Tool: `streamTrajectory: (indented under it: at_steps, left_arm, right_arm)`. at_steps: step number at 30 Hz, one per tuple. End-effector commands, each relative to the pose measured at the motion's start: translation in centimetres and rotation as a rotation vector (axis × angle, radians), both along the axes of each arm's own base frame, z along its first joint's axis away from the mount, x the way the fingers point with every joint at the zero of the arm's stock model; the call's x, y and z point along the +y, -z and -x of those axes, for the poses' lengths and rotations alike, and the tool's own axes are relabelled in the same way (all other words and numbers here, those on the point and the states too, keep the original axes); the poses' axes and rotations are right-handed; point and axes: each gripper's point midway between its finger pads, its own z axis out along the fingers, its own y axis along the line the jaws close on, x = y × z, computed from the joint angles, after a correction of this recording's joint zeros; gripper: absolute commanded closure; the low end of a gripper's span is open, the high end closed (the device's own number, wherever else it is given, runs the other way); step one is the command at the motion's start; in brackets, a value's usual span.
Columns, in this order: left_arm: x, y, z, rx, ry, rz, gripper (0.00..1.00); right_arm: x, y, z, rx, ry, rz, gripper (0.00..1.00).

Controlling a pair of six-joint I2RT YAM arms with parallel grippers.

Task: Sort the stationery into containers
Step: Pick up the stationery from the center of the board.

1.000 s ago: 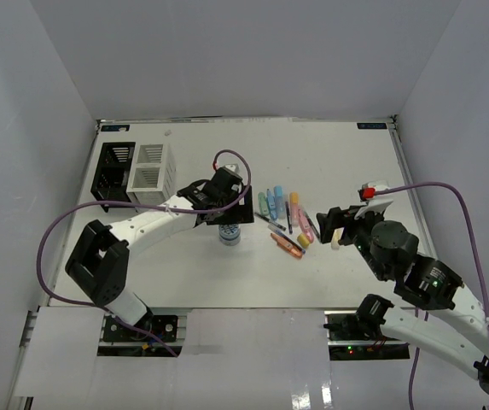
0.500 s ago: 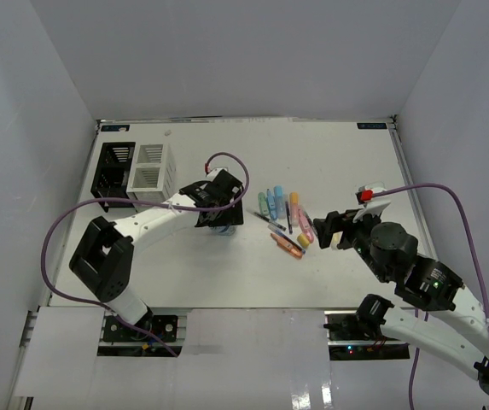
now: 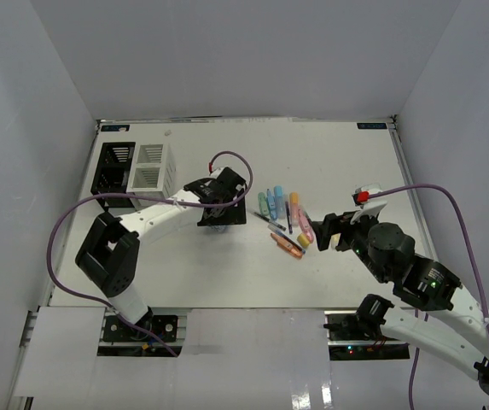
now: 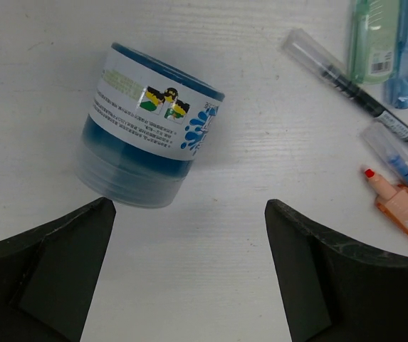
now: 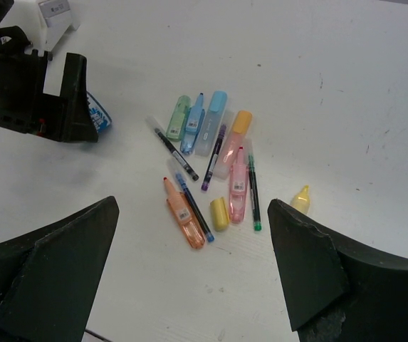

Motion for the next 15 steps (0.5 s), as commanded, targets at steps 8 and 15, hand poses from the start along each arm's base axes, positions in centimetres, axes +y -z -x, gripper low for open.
streamTrajectory:
  at_steps: [8, 15]
  left_arm:
    - [2.0, -2.6, -0.2, -0.141, -0.1, 0.05, 0.02]
    - [1.2, -1.9, 0.7, -0.28, -0.033, 0.241, 0.02]
  right_arm:
    - [1.0, -0.7, 0.3, -0.004, -0.057, -0.011, 0.08]
    - [1.8, -0.6, 0.4, 0.007, -0.096, 0.008, 0.08]
